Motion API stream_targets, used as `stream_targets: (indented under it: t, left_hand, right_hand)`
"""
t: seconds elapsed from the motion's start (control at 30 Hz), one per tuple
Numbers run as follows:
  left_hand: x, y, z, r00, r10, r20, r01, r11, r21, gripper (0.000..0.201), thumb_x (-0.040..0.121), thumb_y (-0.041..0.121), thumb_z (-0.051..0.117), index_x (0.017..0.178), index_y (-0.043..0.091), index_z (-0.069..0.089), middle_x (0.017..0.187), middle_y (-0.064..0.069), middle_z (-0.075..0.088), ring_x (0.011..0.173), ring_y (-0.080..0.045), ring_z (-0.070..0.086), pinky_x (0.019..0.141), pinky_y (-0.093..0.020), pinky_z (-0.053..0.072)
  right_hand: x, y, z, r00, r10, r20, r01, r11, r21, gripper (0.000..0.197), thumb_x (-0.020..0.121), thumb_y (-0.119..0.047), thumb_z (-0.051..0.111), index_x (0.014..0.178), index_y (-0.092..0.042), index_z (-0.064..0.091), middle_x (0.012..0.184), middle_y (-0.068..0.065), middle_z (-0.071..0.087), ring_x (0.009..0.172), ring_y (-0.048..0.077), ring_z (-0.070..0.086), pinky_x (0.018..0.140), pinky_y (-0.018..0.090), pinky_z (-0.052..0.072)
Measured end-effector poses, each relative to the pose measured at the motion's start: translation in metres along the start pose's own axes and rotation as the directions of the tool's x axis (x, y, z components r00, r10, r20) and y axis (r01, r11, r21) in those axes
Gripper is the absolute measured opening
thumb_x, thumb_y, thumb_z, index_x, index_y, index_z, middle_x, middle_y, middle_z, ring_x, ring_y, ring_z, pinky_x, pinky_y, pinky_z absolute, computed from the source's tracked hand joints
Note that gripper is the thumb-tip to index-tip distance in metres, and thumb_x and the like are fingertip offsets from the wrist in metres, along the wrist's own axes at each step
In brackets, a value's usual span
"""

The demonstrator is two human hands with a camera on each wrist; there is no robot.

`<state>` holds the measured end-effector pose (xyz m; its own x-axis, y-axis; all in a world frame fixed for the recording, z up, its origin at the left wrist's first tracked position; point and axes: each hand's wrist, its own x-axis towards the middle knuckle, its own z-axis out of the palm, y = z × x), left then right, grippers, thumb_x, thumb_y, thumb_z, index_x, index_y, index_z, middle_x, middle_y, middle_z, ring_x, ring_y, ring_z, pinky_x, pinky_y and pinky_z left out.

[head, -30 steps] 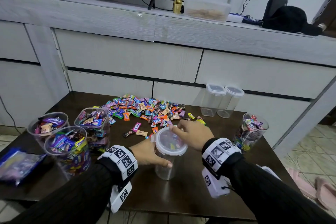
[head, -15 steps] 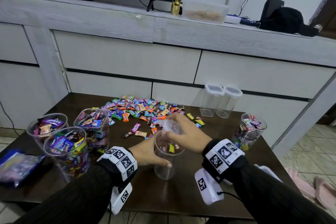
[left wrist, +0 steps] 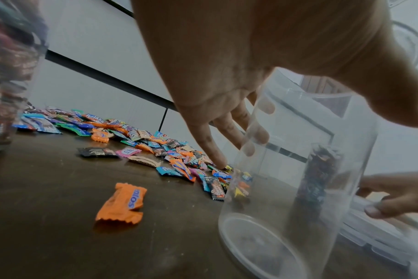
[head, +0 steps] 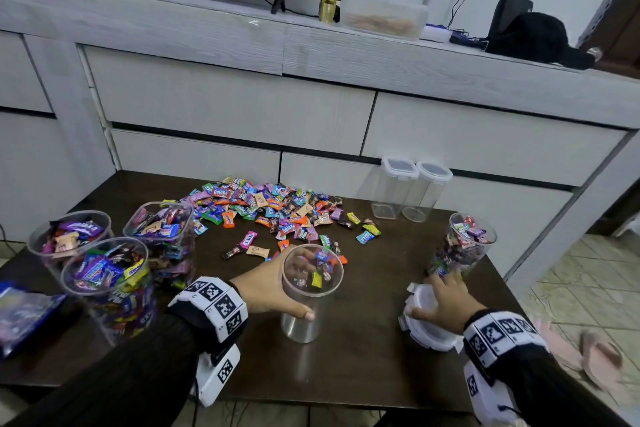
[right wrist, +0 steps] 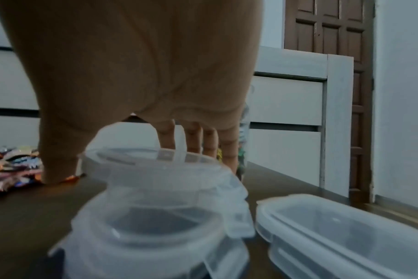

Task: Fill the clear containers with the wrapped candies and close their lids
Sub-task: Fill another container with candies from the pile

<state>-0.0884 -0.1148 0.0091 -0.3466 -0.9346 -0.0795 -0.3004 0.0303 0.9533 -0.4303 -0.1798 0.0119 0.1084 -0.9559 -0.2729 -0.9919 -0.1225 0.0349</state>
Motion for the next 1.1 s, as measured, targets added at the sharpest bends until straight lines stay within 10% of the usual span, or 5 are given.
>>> stream_targets:
  t: [0.3, 0.53, 0.73, 0.93, 1.1]
  left_hand:
    - [-0.021, -0.003, -0.023, 0.986, -0.127, 0.106, 0.09, 0.95, 0.298, 0.116, 0.058, 0.013, 0.093, 0.146, 0.028, 0.019, 0.148, 0.013, 0.036, 0.138, 0.003, 0.03, 0.114, -0.014, 0.021]
    - [-0.012, -0.038, -0.032, 0.829, -0.379, -0.413, 0.558, 0.613, 0.559, 0.075, 0.099, 0.045, 0.044, 0.154, 0.02, 0.0, 0.163, -0.004, -0.007, 0.15, -0.02, -0.008, 0.121, -0.048, 0.008]
    - [0.017, -0.09, -0.035, 0.775, -0.392, -0.495, 0.615, 0.294, 0.732, 0.086, 0.094, 0.069, 0.021, 0.152, 0.019, -0.019, 0.158, -0.003, -0.03, 0.147, -0.021, -0.024, 0.118, -0.051, -0.008]
    - [0.044, -0.109, -0.063, 0.755, -0.352, -0.553, 0.641, 0.223, 0.734, 0.111, 0.072, 0.092, 0.013, 0.149, 0.022, -0.025, 0.155, -0.008, -0.034, 0.146, -0.026, -0.026, 0.115, -0.054, -0.012]
    - [0.073, -0.102, -0.082, 0.64, -0.485, -0.596, 0.745, 0.201, 0.636, 0.125, 0.06, 0.1, 0.02, 0.15, 0.024, -0.023, 0.158, -0.014, -0.028, 0.146, -0.036, -0.023, 0.115, -0.059, -0.007]
  right_hand:
    - [-0.007, -0.015, 0.005, 0.985, -0.068, -0.158, 0.082, 0.994, 0.079, 0.096, 0.082, -0.072, 0.044, 0.151, -0.015, 0.01, 0.157, 0.007, 0.013, 0.145, 0.025, 0.014, 0.117, 0.039, 0.017]
    - [0.023, -0.101, 0.006, 0.973, -0.218, -0.072, 0.229, 0.934, 0.273, 0.098, 0.088, -0.056, 0.053, 0.151, -0.007, -0.005, 0.159, 0.012, -0.01, 0.147, 0.029, -0.004, 0.119, 0.035, 0.005]
    - [0.072, -0.146, 0.023, 0.974, -0.215, 0.071, 0.202, 0.966, 0.159, 0.111, 0.08, -0.072, 0.048, 0.15, -0.013, -0.014, 0.158, 0.001, -0.02, 0.146, 0.019, -0.014, 0.118, 0.048, 0.003]
    - [0.119, -0.147, 0.033, 0.993, -0.112, 0.041, 0.108, 0.989, 0.098, 0.119, 0.068, -0.086, 0.043, 0.149, -0.022, -0.018, 0.156, 0.001, -0.026, 0.145, 0.027, -0.018, 0.117, 0.052, -0.001]
    - [0.161, -0.145, 0.022, 0.993, 0.062, 0.103, -0.077, 0.986, 0.148, 0.136, 0.048, -0.096, 0.044, 0.146, -0.03, -0.023, 0.153, 0.003, -0.033, 0.142, 0.037, -0.021, 0.112, 0.061, -0.002]
